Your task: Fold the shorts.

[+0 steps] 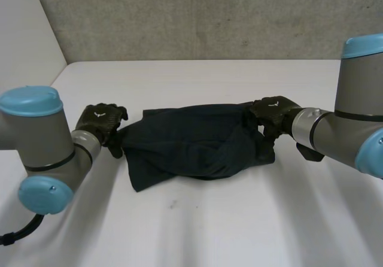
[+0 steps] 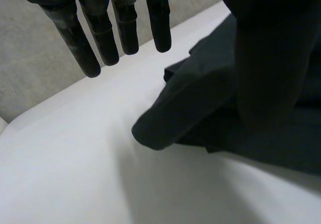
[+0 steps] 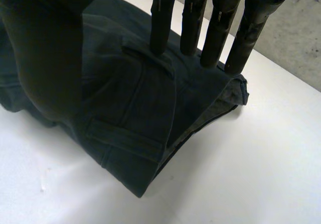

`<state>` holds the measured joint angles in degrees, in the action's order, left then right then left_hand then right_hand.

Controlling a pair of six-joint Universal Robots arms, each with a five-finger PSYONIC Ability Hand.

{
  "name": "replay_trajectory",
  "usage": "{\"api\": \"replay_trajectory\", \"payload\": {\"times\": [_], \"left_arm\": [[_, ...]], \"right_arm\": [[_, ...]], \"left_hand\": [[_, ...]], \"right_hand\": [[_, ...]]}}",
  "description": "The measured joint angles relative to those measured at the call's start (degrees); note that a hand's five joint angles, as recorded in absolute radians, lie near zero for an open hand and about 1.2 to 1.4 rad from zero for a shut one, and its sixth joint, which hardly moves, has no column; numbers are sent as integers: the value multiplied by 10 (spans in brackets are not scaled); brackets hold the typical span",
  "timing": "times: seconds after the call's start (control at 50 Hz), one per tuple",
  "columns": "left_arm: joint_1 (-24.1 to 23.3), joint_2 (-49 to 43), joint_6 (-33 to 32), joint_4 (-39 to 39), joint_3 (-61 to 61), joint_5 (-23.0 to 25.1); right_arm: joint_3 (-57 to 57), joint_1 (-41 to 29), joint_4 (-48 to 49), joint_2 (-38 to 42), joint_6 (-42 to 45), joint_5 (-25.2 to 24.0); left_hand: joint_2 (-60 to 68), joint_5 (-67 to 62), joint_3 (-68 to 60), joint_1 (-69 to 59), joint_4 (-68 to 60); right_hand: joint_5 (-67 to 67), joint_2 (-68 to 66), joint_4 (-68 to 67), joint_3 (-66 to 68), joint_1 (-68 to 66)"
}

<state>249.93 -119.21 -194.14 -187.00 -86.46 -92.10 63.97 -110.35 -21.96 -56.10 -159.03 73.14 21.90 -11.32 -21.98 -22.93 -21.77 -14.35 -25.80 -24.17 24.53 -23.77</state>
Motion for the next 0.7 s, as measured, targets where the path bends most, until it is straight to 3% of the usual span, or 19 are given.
{"api": "replay_trajectory", "payload": {"times": [0.04,0.08,0.22,0.28,0.32,0.34,0.42,0.44,0.48,0.66,0.7], "left_arm": [[-1,-11,-8,1,6,0],[-2,-29,-25,1,19,0],[-3,-59,-54,2,44,0],[-4,-64,-57,2,54,0],[-5,-65,-57,2,57,0],[-6,-65,-57,2,60,1],[-9,-65,-57,2,65,1],[-10,-65,-57,2,66,1],[-12,-64,-57,2,68,1],[-28,-4,-57,4,69,1],[-35,37,-56,4,67,1]], "right_arm": [[-5,-1,2,0,-12,2],[-7,0,8,-13,-33,4],[13,2,19,-80,-63,-15],[26,5,21,-113,-68,-30],[30,6,22,-126,-69,-35],[33,7,23,-141,-70,-39],[35,8,23,-162,-70,-42],[35,9,23,-169,-70,-42],[33,9,23,-171,-69,-41],[26,2,22,-115,-70,-39],[24,-3,25,-69,-82,-39]], "left_hand": [[1,-1,0,0,-1],[13,-19,-12,-7,-12],[137,-142,-136,-140,-140],[221,-219,-216,-214,-219],[250,-249,-248,-243,-249],[290,-292,-288,-285,-292],[314,-312,-312,-305,-312],[414,-416,-410,-393,-416],[444,-442,-438,-410,-444],[463,-449,-459,-410,-469],[463,-449,-459,-411,-469]], "right_hand": [[-11,-12,-10,10,-7],[-189,-191,-201,198,-152],[-400,-398,-417,409,-319],[-370,-353,-376,366,-286],[-304,-281,-300,296,-222],[-200,-175,-193,188,-132],[-113,-98,-110,108,-68],[-95,-81,-93,91,-56],[-49,-32,-47,44,-17],[-6,3,-4,7,12],[-5,3,-4,7,12]]}}
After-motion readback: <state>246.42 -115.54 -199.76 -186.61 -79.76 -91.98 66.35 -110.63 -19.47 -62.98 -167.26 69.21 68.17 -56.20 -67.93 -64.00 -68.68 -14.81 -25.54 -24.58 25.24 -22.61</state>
